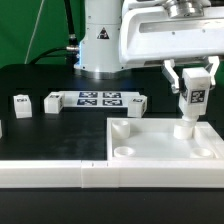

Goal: Assemble one leg

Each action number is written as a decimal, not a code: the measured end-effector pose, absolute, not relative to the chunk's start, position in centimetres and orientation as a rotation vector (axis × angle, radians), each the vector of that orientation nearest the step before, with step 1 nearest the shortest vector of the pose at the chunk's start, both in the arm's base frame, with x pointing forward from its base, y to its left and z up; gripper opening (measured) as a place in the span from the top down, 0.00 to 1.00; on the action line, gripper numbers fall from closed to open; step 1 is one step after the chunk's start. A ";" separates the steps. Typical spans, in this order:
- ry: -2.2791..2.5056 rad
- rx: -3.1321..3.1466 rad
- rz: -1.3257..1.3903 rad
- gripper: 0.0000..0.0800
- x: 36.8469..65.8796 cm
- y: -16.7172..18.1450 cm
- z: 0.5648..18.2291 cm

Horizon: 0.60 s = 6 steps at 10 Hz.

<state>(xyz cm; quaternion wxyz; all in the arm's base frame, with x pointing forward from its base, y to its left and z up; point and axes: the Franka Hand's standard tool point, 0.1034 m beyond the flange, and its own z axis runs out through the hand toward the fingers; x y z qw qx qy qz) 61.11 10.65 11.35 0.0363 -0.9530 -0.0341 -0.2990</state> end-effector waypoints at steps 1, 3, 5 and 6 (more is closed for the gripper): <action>-0.103 -2.923 -0.920 0.64 61.9 10.9 11.3; -0.103 -2.910 -0.972 0.64 62.9 10.8 11.0; -0.104 -2.913 -0.959 0.64 62.8 10.9 10.8; -0.103 -2.911 -0.971 0.64 62.8 10.8 10.8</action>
Offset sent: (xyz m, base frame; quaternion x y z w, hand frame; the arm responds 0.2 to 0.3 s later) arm 0.0000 0.0000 0.0000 0.0000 0.0000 0.0000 1.0000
